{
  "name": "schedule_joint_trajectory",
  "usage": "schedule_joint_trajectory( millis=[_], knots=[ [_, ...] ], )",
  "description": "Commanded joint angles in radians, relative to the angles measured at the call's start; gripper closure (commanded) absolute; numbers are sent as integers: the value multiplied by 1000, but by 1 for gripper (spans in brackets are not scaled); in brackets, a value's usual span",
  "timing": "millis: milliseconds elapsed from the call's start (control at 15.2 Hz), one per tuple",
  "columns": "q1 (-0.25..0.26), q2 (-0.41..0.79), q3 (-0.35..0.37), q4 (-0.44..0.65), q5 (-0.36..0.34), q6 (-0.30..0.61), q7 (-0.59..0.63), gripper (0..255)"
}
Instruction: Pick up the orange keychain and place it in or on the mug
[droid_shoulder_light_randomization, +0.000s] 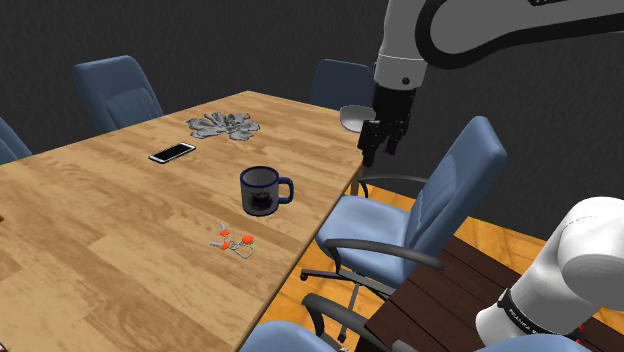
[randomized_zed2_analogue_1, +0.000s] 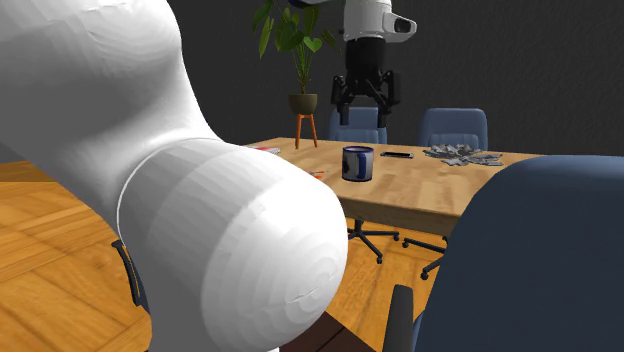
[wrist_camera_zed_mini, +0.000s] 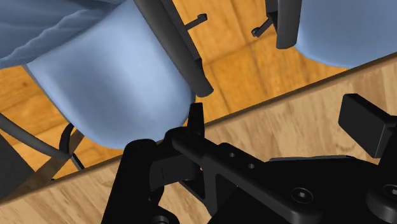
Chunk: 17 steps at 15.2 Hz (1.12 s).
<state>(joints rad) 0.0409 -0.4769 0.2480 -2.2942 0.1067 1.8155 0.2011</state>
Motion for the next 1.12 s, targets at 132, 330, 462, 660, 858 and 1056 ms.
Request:
schedule_joint_trajectory(
  millis=[132,330,462,660,858,1056],
  knots=[
    [10,124,65,54,0,74,80,0],
    [17,226,110,111,-17,119,143,0],
    [22,297,138,156,-36,144,188,0],
    [34,409,174,232,-77,174,257,0],
    [55,527,199,321,-129,193,329,0],
    [87,648,213,423,-187,200,397,0]
  ],
)
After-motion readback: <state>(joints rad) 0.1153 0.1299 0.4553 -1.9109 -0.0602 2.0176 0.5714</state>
